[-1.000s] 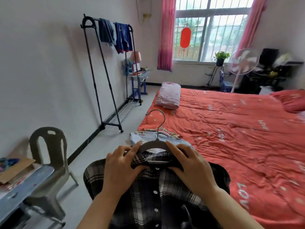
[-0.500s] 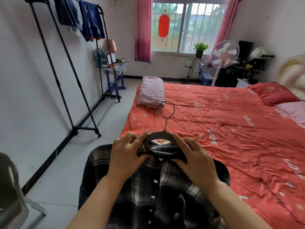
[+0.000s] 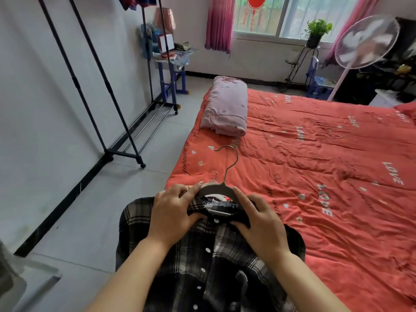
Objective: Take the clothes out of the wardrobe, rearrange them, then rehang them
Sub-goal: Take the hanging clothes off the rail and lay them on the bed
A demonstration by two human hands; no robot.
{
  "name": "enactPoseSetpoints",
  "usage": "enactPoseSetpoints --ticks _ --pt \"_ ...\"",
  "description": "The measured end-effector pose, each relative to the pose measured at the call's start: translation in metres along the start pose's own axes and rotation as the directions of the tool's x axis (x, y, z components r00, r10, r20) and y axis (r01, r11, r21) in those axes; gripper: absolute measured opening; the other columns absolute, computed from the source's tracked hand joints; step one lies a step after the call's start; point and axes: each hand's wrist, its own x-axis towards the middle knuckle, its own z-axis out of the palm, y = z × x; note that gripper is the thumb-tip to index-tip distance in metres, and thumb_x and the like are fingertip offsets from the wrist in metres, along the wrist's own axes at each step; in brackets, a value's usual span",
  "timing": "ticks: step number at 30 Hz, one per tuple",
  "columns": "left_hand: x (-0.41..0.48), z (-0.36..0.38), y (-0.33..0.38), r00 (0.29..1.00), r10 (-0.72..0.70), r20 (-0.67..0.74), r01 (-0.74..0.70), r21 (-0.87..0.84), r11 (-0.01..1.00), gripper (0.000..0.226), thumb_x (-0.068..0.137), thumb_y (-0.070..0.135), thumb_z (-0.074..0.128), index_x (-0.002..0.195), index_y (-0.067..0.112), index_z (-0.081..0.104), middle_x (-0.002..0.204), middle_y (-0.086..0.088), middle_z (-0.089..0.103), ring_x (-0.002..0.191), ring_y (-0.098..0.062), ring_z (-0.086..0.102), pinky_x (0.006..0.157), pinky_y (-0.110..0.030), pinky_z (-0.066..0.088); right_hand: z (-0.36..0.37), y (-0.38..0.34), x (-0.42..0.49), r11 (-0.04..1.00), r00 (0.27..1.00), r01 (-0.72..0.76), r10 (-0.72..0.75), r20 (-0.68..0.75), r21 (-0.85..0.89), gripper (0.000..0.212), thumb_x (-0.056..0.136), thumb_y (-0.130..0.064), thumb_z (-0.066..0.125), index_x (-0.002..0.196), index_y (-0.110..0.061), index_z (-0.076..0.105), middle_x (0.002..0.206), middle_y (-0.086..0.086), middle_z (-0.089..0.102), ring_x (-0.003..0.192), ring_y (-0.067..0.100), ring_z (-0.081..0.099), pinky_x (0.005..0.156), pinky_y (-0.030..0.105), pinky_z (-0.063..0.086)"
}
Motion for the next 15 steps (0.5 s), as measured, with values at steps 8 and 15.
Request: enactPoseSetpoints --ticks 8,15 --pt "0.066 0.103 -0.043 0.977 -0.121 0.176 0.116 0.037 0.993 0.08 0.043 0.036 0.091 0.117 0.016 0.066 0.086 -0.001 0.063 0.074 -0.024 0.064 0.069 -0.045 0.051 0.088 0.081 0.072 0.993 0.984 -0.085 0.07 0.166 0.084 0.095 0.06 -0.025 0.086 0.137 -0.04 0.032 0.108 -0.003 0.059 0.087 0.02 0.063 0.056 0.032 0.054" --pt "0.077 0.176 -0.064 0.868 -0.335 0.367 0.306 0.135 0.942 0.064 0.083 0.033 0.067 0.14 0.021 0.041 0.132 -0.004 0.049 0.122 -0.026 0.046 0.103 -0.04 0.033 0.163 0.129 0.101 0.951 0.83 -0.3 0.298 0.472 -0.073 0.083 0.083 -0.034 0.067 0.147 -0.036 0.015 0.15 0.003 0.025 0.137 0.022 0.024 0.107 0.036 0.034"
